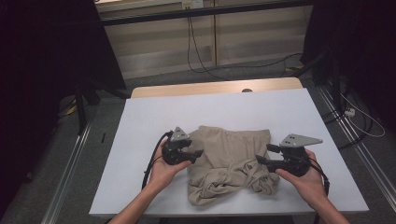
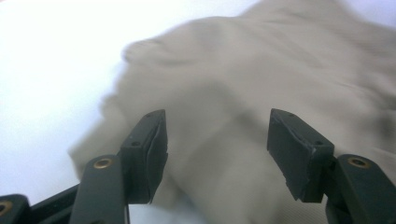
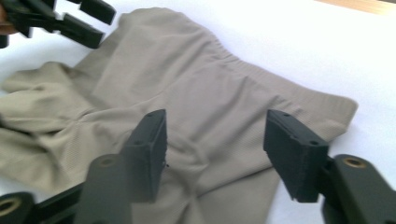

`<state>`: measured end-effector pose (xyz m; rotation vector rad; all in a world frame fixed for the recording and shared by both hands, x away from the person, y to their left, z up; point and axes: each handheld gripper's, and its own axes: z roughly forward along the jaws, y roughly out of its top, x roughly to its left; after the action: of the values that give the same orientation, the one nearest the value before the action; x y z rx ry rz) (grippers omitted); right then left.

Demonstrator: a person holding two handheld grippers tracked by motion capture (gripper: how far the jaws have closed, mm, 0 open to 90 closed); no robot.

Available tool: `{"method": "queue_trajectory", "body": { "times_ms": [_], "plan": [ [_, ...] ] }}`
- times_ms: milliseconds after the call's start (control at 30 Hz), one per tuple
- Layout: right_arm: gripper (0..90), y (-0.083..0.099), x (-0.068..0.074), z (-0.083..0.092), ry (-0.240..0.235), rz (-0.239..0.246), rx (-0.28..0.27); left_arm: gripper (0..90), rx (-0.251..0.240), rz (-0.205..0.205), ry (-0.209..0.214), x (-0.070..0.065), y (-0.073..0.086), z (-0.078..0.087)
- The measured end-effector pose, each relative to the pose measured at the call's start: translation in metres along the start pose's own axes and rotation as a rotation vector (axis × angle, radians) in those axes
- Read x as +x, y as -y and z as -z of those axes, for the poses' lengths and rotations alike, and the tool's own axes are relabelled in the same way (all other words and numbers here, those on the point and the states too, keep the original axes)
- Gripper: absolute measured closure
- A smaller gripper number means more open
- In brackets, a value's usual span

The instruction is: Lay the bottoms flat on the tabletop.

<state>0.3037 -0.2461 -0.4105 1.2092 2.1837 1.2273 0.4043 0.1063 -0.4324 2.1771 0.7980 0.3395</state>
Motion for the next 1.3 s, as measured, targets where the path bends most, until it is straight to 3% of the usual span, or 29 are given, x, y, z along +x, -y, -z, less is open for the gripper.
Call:
{"method": "queue_trajectory", "body": {
  "times_ms": [33,67,100,167,233,267,300,333,367,400,433,467,500,533,567,600,633,767,900,933,1033,1067,1100,1133,1200,1267,1300],
  "plan": [
    [40.9,-0.001,-0.002,-0.002,0.011,0.001,0.005,38.6,0.014,-0.009,-0.013,0.003,0.001,-0.005],
    [40.8,-0.003,-0.006,-0.009,0.01,0.009,0.022,36.7,0.063,-0.015,-0.027,0.007,0.005,-0.013],
    [39.9,-0.003,-0.008,-0.014,0.015,0.008,0.032,33.8,0.063,-0.015,-0.027,0.007,0.005,-0.013],
    [39.4,-0.003,-0.009,-0.019,0.014,0.013,0.048,30.8,0.128,0.014,-0.016,0.009,0.011,-0.019],
    [37.5,0.0,-0.009,-0.033,0.015,0.009,0.082,30.5,0.117,0.001,-0.019,0.008,0.015,-0.017],
    [37.6,0.003,-0.009,-0.037,0.007,0.005,0.093,33.8,0.113,0.008,-0.013,0.008,0.015,-0.016],
    [37.6,0.006,-0.008,-0.04,-0.003,-0.001,0.101,44.6,0.114,0.014,-0.013,0.008,0.016,-0.014],
    [37.6,0.006,-0.008,-0.04,-0.003,-0.001,0.101,44.6,0.109,0.013,-0.006,0.008,0.017,-0.011],
    [37.6,0.008,-0.008,-0.043,-0.007,0.005,0.118,63.0,0.111,0.026,0.03,0.009,0.018,-0.009],
    [40.2,0.014,-0.006,-0.048,-0.019,0.014,0.165,76.5,0.117,0.005,0.032,0.006,0.019,-0.007],
    [43.0,0.016,-0.005,-0.05,-0.025,0.013,0.18,84.0,0.117,0.005,0.032,0.006,0.019,-0.007],
    [43.0,0.016,-0.005,-0.05,-0.025,0.013,0.18,84.0,0.124,0.008,0.046,0.004,0.019,-0.005],
    [49.7,0.02,-0.002,-0.051,-0.03,0.016,0.194,86.3,0.137,-0.002,0.064,-0.002,0.02,-0.002],
    [49.7,0.02,-0.002,-0.051,-0.03,0.016,0.194,86.7,0.137,-0.002,0.064,-0.002,0.02,-0.002],
    [57.1,0.021,-0.001,-0.051,-0.035,0.027,0.193,86.7,0.146,-0.006,0.077,-0.004,0.021,0.001],
    [73.1,0.021,0.0,-0.049,-0.067,0.03,0.201,87.1,0.153,0.008,0.091,-0.006,0.022,0.003],
    [80.1,0.021,0.001,-0.048,-0.085,0.035,0.202,87.3,0.159,0.011,0.107,-0.009,0.023,0.006],
    [87.2,0.021,0.005,-0.043,-0.106,0.059,0.224,87.5,0.188,0.014,0.149,-0.024,0.033,0.022],
    [85.3,0.022,0.006,-0.038,-0.093,0.066,0.225,87.4,0.195,0.029,0.169,-0.028,0.039,0.032],
    [75.7,0.023,0.004,-0.035,-0.078,0.057,0.219,87.3,0.194,0.035,0.179,-0.029,0.041,0.035],
    [63.2,0.022,-0.002,-0.031,-0.072,0.033,0.19,85.5,0.168,0.062,0.208,-0.028,0.046,0.043],
    [57.4,0.021,-0.004,-0.03,-0.064,0.025,0.175,81.5,0.157,0.065,0.206,-0.026,0.046,0.045],
    [57.4,0.021,-0.004,-0.03,-0.064,0.025,0.175,81.5,0.146,0.07,0.196,-0.025,0.045,0.046],
    [54.8,0.017,-0.009,-0.027,-0.051,0.002,0.145,65.5,0.124,0.085,0.184,-0.022,0.042,0.047],
    [53.2,0.015,-0.012,-0.026,-0.05,-0.008,0.131,64.5,0.105,0.082,0.191,-0.02,0.039,0.047],
    [54.2,0.01,-0.02,-0.024,-0.014,-0.018,0.11,55.5,0.07,0.08,0.182,-0.017,0.031,0.047],
    [54.2,0.01,-0.02,-0.024,-0.014,-0.018,0.11,55.5,0.052,0.079,0.176,-0.015,0.026,0.047]
  ]
}}
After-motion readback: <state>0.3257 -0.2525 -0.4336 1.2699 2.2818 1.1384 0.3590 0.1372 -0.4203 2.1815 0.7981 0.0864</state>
